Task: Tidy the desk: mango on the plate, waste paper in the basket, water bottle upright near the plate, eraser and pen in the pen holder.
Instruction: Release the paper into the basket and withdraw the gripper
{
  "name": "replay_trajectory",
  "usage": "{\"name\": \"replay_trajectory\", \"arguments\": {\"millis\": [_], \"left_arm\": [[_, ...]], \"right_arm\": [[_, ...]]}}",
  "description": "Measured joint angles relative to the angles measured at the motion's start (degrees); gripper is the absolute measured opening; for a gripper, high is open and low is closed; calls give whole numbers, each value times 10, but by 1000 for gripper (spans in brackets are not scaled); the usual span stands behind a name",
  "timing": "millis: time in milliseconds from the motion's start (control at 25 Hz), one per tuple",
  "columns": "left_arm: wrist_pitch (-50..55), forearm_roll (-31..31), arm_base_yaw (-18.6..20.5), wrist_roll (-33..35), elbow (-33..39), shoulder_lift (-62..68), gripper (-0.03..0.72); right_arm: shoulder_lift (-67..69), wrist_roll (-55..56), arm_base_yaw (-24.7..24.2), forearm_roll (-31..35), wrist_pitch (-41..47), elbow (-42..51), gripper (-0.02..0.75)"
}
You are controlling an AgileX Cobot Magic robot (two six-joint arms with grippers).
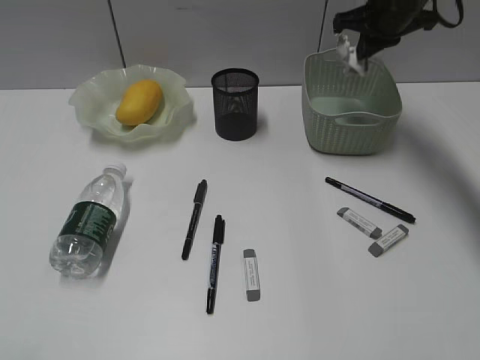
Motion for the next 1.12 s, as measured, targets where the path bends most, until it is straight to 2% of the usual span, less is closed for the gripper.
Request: {"name": "replay_trajectory", "arguments": {"millis": [200, 280, 360, 520, 600, 1120], "left_arm": [[0, 0, 0, 0, 0, 0, 443], [0, 0, 0, 0, 0, 0, 442], [0, 0, 0, 0, 0, 0, 442], [0, 0, 0, 0, 0, 0, 438], [0, 0, 0, 0, 0, 0, 430], [0, 0, 0, 0, 0, 0, 426]], "right_arm": [[38, -2, 0, 0, -17, 0, 15], [42, -2, 0, 3, -18, 0, 42], [43, -2, 0, 0, -19, 0, 108], [43, -3, 0, 0, -19, 0, 307], [43, -3, 0, 0, -13, 0, 381], [18, -14, 0, 24, 97, -35, 551]]}}
